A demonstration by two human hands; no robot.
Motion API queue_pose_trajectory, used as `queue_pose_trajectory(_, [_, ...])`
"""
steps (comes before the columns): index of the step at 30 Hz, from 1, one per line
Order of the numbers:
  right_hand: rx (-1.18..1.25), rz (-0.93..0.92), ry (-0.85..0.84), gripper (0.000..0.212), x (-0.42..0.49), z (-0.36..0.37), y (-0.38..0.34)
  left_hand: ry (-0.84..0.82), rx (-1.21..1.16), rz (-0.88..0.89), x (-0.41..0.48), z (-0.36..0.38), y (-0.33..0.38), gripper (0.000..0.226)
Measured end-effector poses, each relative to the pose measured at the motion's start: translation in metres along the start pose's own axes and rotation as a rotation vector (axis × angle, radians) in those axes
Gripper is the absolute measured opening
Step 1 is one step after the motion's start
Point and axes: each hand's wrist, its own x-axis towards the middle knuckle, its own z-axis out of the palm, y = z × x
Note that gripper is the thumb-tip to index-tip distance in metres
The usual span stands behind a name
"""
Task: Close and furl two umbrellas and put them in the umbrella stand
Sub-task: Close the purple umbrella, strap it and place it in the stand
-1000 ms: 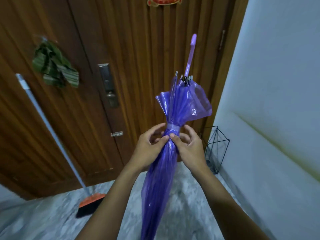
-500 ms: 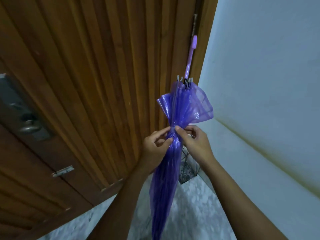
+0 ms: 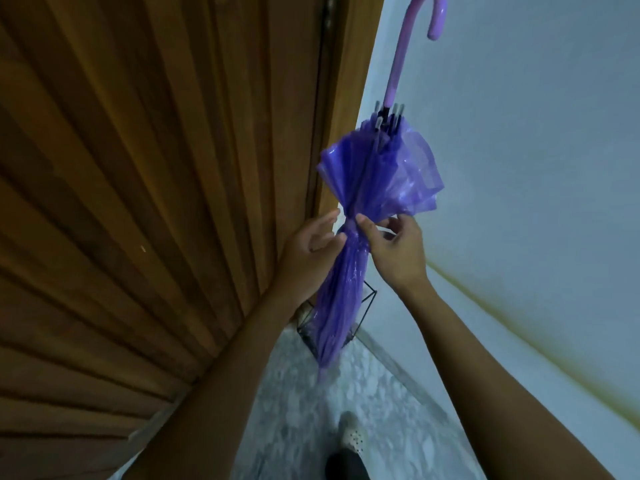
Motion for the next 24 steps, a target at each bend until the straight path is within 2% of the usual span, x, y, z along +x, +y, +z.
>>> queue_pose_trajectory(5, [0.044, -0.054, -0.042, 0.024, 0.067, 0.008, 0.032, -0.044, 0.102, 0.051, 0.064, 0.008, 0.009, 0.042])
queue_pose_trajectory(8, [0.057, -0.067, -0.099, 0.032, 0.102, 0.020, 0.058, -0.019, 0.148, 0.036, 0.100, 0.020, 0.000, 0.039])
queue_pose_trajectory(11, [0.071, -0.085, -0.143, 0.035, 0.129, 0.033, 0.093, 0.077, 0.157, -0.006, 0.132, 0.027, -0.026, 0.030])
queue_pose_trajectory(17, [0.019, 0.063, -0.221, 0.039, 0.141, 0.060, 0.188, 0.190, 0.149, -0.146, 0.163, 0.035, -0.107, 0.018])
queue_pose_trajectory(20, [0.004, 0.145, -0.245, 0.050, 0.125, 0.072, 0.244, 0.186, 0.121, -0.193, 0.161, 0.037, -0.164, 0.030])
queue_pose_trajectory(24, [0.018, 0.221, -0.275, 0.055, 0.112, 0.092, 0.311, 0.147, 0.161, -0.225, 0.162, 0.038, -0.229, 0.053])
